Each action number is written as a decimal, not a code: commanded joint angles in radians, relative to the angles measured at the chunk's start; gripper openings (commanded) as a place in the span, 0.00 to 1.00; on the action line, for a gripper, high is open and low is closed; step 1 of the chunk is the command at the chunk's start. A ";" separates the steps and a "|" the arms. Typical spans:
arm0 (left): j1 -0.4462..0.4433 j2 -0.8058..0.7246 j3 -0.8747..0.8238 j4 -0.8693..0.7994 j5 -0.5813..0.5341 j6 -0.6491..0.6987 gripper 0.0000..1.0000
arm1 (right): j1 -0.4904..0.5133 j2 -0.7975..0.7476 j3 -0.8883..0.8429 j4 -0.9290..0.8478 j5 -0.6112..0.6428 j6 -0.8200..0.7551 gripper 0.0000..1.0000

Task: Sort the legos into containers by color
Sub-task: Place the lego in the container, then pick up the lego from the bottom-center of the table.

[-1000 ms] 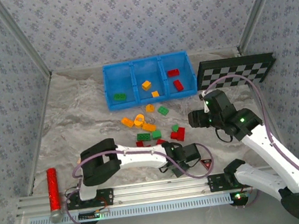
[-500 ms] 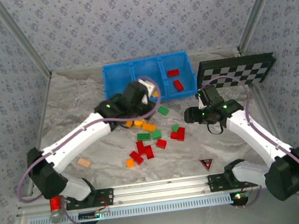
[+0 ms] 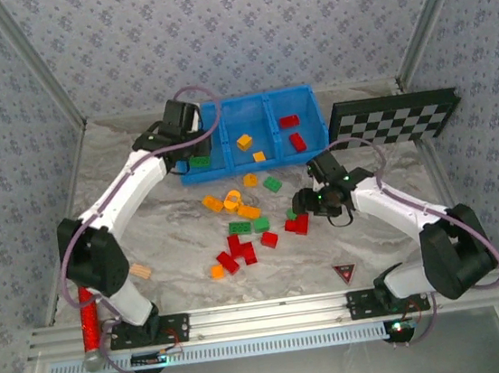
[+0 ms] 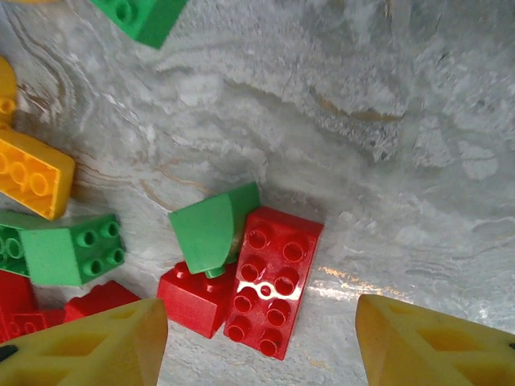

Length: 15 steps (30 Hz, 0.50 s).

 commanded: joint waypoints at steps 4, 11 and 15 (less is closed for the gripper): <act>0.021 0.161 0.138 0.016 0.060 -0.017 0.26 | 0.027 0.051 -0.016 0.030 0.016 0.036 0.60; 0.035 0.282 0.227 0.009 0.091 -0.035 0.26 | 0.049 0.107 -0.005 0.028 0.053 0.027 0.55; 0.038 0.324 0.266 -0.007 0.092 -0.030 0.26 | 0.053 0.146 0.003 0.031 0.067 0.018 0.54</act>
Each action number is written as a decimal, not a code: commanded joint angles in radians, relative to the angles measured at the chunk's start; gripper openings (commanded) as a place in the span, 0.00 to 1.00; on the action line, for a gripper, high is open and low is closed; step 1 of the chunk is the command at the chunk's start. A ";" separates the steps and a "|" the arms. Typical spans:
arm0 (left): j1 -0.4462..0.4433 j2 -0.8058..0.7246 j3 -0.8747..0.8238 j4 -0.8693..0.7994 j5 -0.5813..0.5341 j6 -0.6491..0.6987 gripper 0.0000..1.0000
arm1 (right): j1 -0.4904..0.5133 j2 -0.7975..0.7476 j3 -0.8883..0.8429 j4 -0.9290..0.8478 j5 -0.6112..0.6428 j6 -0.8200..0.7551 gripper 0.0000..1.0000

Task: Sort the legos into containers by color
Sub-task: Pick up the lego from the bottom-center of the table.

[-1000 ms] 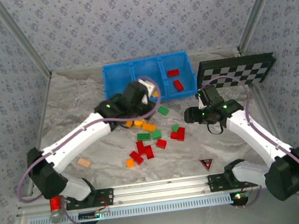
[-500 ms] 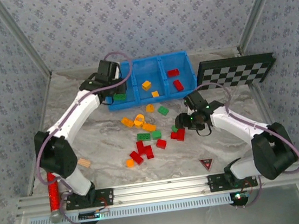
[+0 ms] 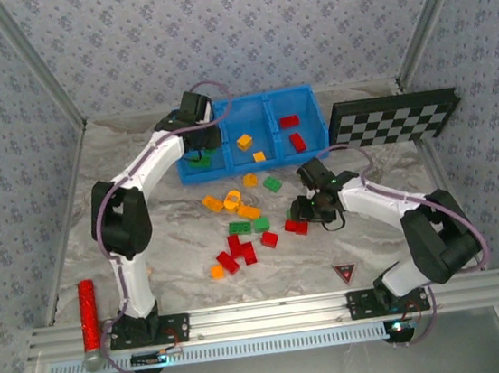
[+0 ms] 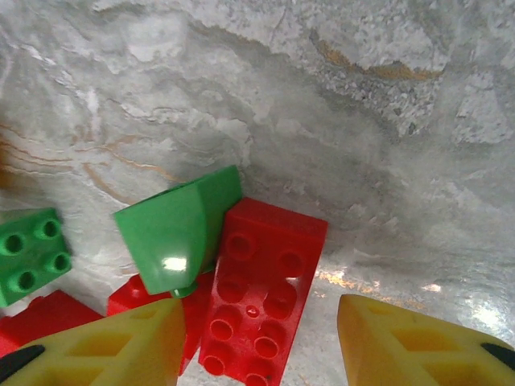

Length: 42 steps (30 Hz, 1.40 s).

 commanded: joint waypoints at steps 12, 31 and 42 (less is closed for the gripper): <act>0.003 0.032 0.060 -0.022 0.040 -0.019 0.28 | 0.024 0.140 0.065 0.008 0.054 -0.022 0.56; 0.011 0.107 0.090 -0.059 0.028 -0.018 0.39 | 0.035 0.156 0.143 -0.104 0.133 -0.094 0.27; 0.025 0.137 0.049 -0.044 0.003 -0.038 0.40 | 0.038 0.092 0.229 -0.192 0.161 -0.127 0.26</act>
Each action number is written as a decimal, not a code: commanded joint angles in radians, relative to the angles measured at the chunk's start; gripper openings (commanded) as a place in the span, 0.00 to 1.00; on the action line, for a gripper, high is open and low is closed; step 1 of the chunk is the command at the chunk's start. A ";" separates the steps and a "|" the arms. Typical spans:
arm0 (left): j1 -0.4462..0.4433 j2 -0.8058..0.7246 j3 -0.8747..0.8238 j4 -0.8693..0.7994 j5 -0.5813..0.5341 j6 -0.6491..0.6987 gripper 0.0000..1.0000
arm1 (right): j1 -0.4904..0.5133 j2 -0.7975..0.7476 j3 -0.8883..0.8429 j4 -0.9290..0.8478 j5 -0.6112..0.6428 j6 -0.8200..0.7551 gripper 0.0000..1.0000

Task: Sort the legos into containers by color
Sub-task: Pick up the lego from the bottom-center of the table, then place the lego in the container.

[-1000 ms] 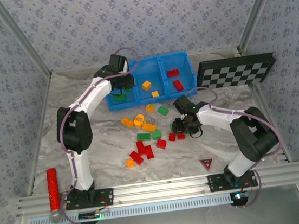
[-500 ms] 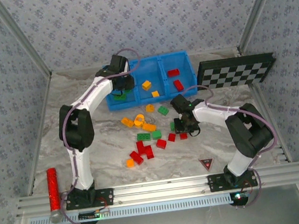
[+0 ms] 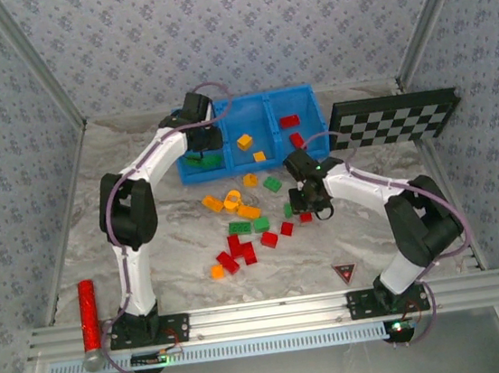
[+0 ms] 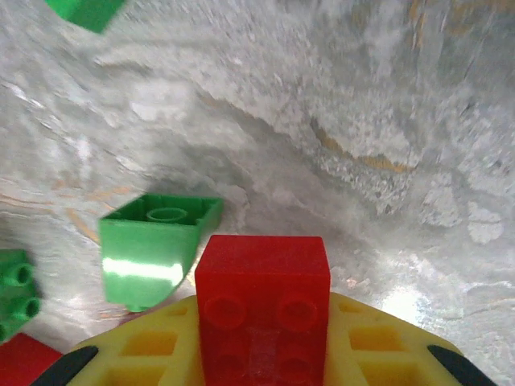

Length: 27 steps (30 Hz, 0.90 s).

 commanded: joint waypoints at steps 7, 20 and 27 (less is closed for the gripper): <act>0.006 0.004 -0.044 0.021 -0.005 -0.007 0.43 | 0.001 -0.062 0.067 -0.092 0.053 -0.040 0.24; 0.006 -0.227 -0.092 0.059 0.050 0.032 0.54 | -0.184 0.022 0.384 -0.011 0.131 -0.215 0.22; -0.051 -0.337 -0.159 0.035 0.025 0.015 0.58 | -0.215 0.266 0.593 0.050 0.133 -0.278 0.22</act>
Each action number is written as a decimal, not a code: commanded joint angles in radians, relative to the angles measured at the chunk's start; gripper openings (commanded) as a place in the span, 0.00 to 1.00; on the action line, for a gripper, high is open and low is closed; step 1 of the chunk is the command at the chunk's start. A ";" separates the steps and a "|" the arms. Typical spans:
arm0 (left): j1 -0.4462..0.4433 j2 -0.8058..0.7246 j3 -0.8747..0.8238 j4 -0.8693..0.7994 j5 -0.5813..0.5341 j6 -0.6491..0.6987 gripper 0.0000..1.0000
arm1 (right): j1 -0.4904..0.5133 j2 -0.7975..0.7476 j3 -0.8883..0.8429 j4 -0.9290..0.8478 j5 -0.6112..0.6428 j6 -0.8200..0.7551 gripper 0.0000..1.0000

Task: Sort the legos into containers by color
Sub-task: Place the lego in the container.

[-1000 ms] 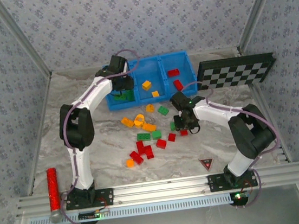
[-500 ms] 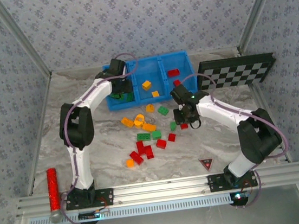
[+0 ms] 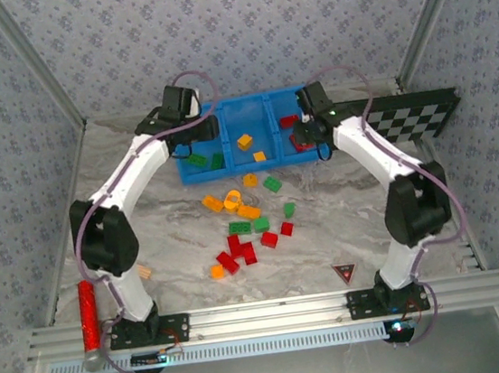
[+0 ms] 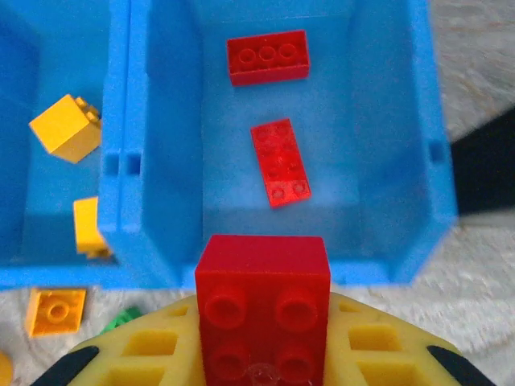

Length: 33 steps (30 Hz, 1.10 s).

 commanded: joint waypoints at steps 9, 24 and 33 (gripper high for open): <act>-0.236 -0.123 -0.153 -0.057 -0.086 -0.071 0.58 | -0.033 0.298 0.220 0.060 -0.016 -0.051 0.22; -0.511 0.049 -0.241 0.050 -0.127 -0.179 0.57 | -0.024 0.369 0.145 0.085 -0.049 0.016 0.24; -0.563 0.174 -0.165 0.040 -0.111 -0.208 0.59 | -0.007 0.360 0.084 0.100 -0.056 0.040 0.27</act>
